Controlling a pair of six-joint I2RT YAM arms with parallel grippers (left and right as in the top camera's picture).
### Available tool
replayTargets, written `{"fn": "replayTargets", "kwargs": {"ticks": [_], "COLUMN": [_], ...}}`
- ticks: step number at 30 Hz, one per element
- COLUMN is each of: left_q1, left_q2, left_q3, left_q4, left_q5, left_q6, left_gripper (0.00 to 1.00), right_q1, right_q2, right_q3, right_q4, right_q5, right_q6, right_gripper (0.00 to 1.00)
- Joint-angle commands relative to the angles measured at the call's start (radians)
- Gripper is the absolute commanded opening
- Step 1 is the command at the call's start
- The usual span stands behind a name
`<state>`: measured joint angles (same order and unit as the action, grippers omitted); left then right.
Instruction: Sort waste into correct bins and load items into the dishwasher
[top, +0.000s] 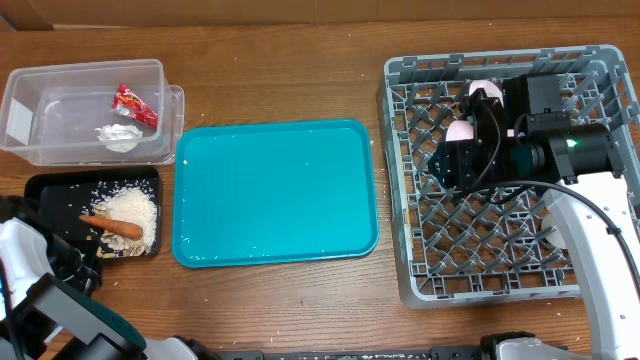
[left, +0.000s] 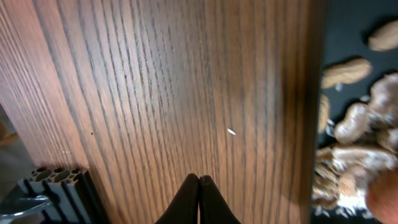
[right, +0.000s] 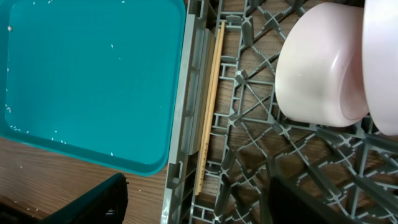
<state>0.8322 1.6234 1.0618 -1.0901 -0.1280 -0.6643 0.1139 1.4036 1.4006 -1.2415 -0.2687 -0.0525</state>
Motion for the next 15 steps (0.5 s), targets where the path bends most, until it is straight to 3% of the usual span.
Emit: {"fn": "replayTargets", "kwargs": {"ticks": [1, 15], "left_q1": [0.002, -0.002], "left_q2": [-0.018, -0.013], "left_q3": [-0.051, -0.165], "left_q4": [0.053, 0.315], "left_q5": [-0.048, -0.04], "left_q6": [-0.072, -0.125], "left_gripper": [0.04, 0.04], "right_q1": [0.002, 0.002], "right_q2": [0.003, 0.003], "right_q3": [0.013, 0.013], "right_q4": [0.005, 0.005], "right_q5": [0.006, 0.006], "right_q6": [0.001, 0.001], "right_gripper": [0.74, 0.74]}}
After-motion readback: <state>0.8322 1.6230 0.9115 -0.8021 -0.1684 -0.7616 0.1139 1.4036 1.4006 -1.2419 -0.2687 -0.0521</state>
